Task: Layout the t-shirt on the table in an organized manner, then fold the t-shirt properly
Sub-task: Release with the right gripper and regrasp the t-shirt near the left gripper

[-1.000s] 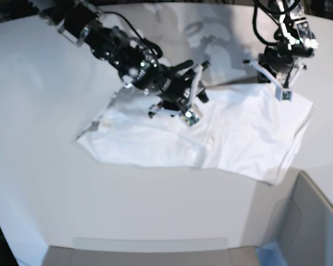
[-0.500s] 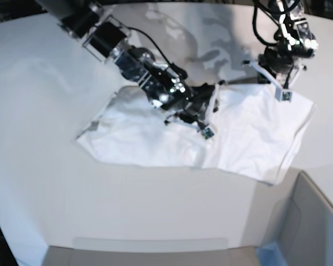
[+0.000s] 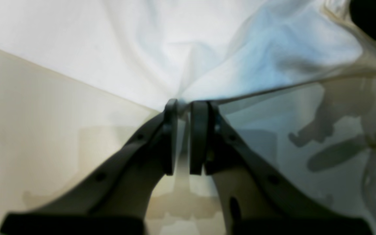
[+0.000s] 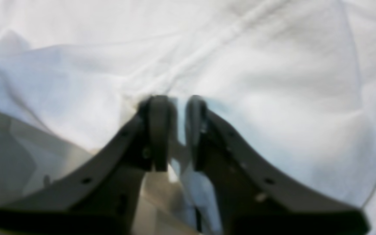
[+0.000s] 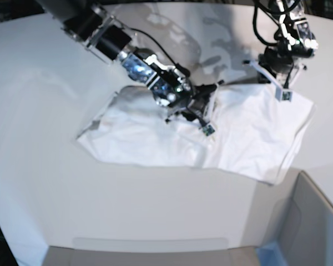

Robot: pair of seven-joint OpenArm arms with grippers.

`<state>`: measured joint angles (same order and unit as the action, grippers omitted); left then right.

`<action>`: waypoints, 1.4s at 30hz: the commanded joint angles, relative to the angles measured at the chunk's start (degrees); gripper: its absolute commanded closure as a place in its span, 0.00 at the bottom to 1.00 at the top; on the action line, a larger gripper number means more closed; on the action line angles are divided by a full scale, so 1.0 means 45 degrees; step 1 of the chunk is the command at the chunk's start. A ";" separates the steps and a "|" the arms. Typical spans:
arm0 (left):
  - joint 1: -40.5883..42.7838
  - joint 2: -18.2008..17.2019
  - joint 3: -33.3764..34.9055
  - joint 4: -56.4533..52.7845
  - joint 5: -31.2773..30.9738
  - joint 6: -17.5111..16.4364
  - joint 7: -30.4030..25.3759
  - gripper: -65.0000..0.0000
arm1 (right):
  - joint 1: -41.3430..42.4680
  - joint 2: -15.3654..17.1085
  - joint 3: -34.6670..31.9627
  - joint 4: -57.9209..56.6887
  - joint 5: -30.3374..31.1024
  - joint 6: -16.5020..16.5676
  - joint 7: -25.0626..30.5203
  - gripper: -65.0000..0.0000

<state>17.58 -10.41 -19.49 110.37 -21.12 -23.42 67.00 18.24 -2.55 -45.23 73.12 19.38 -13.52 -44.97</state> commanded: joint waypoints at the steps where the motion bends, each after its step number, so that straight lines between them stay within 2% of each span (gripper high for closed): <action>1: -0.0030 -0.0079 0.0022 0.0177 -0.0121 -0.0002 -0.0189 0.86 | 0.0196 -0.0147 -0.0019 0.0210 0.0178 0.0103 -0.0097 0.95; 2: -0.0010 -0.0079 0.0022 0.0177 -0.0121 -0.0002 -0.0189 0.86 | 0.0196 -0.0147 -0.0019 0.0229 0.0178 0.0103 -0.0116 1.00; 9: 0.0009 -0.0079 -0.0036 0.0177 -0.0121 -0.0002 -0.0189 0.86 | 0.0176 -0.0069 0.0000 0.0561 0.0178 0.0044 -0.0175 1.00; 12: 0.0009 -0.0079 -0.0056 0.0177 -0.0121 -0.0002 -0.0189 0.86 | 0.0000 0.0029 0.0020 0.1733 0.0178 0.0005 -0.0175 1.00; 17: 0.0029 -0.0079 -0.0056 0.0177 -0.0121 -0.0002 -0.0189 0.86 | -0.0371 0.0751 0.0079 0.4058 0.0197 -0.0014 -0.0195 1.00; 20: 0.0029 -0.0079 -0.0056 0.0177 -0.0121 -0.0002 -0.0189 0.86 | -0.0761 0.0966 0.0821 0.4801 0.0275 -0.0014 -0.0351 1.00; 26: 0.0029 -0.0079 -0.0036 0.0177 -0.0121 -0.0002 -0.0189 0.86 | -0.1504 0.1025 0.2423 0.5973 0.0256 0.0005 -0.1757 1.00; 33: 0.0029 -0.0079 -0.0036 0.0177 -0.0121 -0.0002 -0.0189 0.86 | -0.2871 0.2256 0.3576 0.7536 0.0295 0.0005 -0.1777 1.00; 42: 0.0029 -0.0079 0.0022 0.0177 -0.0121 -0.0002 -0.0189 0.86 | -0.3282 0.2725 0.2306 0.7184 0.0647 0.0103 -0.1816 1.00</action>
<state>17.91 -10.33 -19.38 110.37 -21.12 -23.42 67.02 2.55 10.31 -34.89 104.20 22.26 -13.17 -54.46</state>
